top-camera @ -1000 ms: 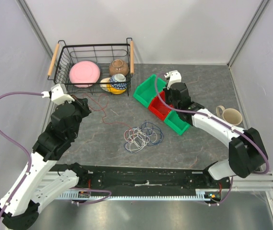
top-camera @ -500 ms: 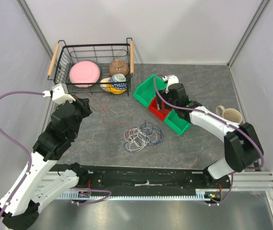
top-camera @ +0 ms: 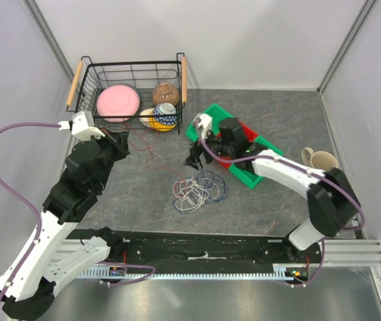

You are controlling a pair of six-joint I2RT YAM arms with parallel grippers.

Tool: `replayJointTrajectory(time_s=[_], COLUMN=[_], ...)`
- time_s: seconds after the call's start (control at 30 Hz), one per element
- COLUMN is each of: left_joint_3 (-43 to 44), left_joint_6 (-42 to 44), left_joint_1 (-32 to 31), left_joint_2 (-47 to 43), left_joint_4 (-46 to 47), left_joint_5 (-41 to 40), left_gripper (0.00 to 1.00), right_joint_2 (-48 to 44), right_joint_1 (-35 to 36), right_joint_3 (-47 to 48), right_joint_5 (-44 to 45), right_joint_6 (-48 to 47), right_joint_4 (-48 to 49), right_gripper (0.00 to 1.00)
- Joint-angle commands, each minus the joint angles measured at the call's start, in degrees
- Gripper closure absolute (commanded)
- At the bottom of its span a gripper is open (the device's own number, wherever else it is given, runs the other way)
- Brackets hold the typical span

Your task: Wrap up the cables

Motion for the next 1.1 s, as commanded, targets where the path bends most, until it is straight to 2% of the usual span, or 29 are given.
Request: replayJointTrajectory(time_s=[0.0,0.2,0.3,0.43,0.5,0.57,0.6,0.67,0.7,0.73,0.93,1.07], left_joint_3=[3.2,3.8,3.9,4.1,4.2,4.1,4.1,3.7,3.4,3.3,1.2,0.2], left_joint_6=[1.1,0.9,0.9,0.9,1.0,1.1,1.2,1.2,1.1,0.9,-0.1,-0.5], left_joint_1=[-0.2,-0.3,-0.2,-0.2,-0.2,-0.2,-0.2,-0.2,-0.2,-0.2,-0.2,-0.2], left_joint_2=[-0.2,0.3,0.8,0.9,0.9,0.9,0.8,0.9,0.9,1.0,2.2,3.7], left_joint_4=[3.6,4.0,4.2,4.3,4.4,4.4,4.4,4.4,4.4,4.4,4.5,4.6], left_joint_5=[2.2,3.4,3.0,3.1,3.0,2.4,2.3,1.8,1.7,1.5,0.5,2.3], left_gripper=[0.98,0.98,0.98,0.98,0.98,0.98,0.98,0.98,0.98,0.98,0.98,0.98], right_joint_2=[7.9,14.9,17.8,20.7,21.9,22.8,22.8,21.4,20.3,17.5,2.7,-4.2], right_joint_1=[4.2,5.5,6.5,7.2,7.1,7.1,7.1,7.2,7.2,7.2,7.3,7.3], right_joint_3=[4.5,7.7,8.8,9.6,10.6,11.1,11.4,11.5,11.4,11.5,12.2,12.3], right_joint_5=[-8.9,-8.2,-10.9,-6.8,-6.4,-7.0,-7.3,-7.9,-7.8,-7.7,-6.7,-1.1], right_joint_6=[-2.9,-1.3,-0.8,0.6,1.0,1.3,1.4,1.8,2.1,2.4,7.2,7.4], right_joint_4=[-2.3,-3.0,-3.0,-3.0,-4.4,-4.7,-4.7,-4.8,-4.7,-4.6,-2.1,-1.0], right_gripper=[0.14,0.18,0.27,0.28,0.32,0.45,0.63,0.81,0.93,0.99,1.0,1.0])
